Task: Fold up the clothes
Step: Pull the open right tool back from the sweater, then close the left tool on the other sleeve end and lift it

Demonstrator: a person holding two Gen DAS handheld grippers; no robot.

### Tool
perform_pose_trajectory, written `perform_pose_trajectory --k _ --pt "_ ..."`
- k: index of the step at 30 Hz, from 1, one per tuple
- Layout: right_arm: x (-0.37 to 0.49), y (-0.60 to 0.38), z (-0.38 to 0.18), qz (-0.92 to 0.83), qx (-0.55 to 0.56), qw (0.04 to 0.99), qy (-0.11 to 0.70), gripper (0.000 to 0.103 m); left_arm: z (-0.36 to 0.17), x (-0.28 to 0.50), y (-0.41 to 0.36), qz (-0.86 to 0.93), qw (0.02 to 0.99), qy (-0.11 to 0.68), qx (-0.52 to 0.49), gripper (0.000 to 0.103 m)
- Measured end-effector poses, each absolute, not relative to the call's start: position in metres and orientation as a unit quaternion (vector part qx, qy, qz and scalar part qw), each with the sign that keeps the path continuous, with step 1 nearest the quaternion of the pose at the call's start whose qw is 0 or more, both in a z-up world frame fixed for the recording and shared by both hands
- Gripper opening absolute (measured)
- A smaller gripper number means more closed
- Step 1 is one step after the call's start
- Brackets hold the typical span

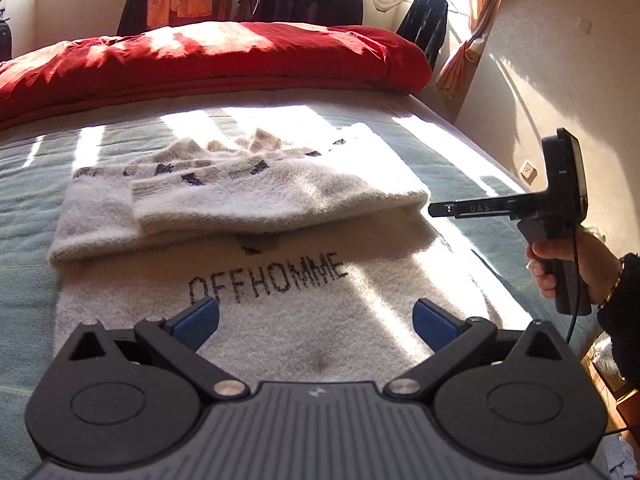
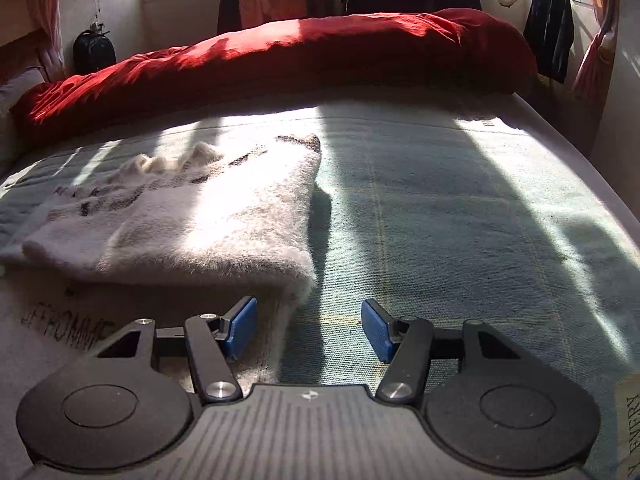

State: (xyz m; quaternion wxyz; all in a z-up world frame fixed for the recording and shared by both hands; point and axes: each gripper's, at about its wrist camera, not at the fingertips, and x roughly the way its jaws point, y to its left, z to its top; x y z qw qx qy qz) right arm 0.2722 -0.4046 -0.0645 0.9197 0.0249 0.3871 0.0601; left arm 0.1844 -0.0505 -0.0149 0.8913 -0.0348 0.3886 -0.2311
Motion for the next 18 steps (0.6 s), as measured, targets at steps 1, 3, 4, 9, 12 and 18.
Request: perform_pose_trajectory --k 1,3,4,9,12,18 --pt "0.273 -0.403 -0.066 0.062 0.027 0.919 0.388 0.063 -0.014 0.198 -0.044 -0.231 0.888 0.392 -0.069 0.1" --pt "0.275 -0.4 -0.068 0.07 0.03 0.918 0.388 0.063 -0.018 0.228 -0.029 -0.226 0.876 0.4 -0.147 0.093" --pt "0.276 -0.398 -0.069 0.074 0.031 0.918 0.388 0.063 -0.022 0.243 -0.021 -0.22 0.867 0.406 -0.186 0.082" --pt "0.284 -0.39 -0.076 0.09 0.043 0.915 0.39 0.063 -0.056 0.297 -0.004 -0.162 0.838 0.443 -0.275 0.065" --pt "0.287 -0.388 -0.081 0.097 0.047 0.913 0.394 0.063 -0.08 0.32 0.004 -0.142 0.819 0.455 -0.319 0.065" --pt "0.292 -0.388 -0.088 0.103 0.05 0.91 0.398 0.063 -0.103 0.355 0.013 -0.116 0.809 0.455 -0.353 0.065"
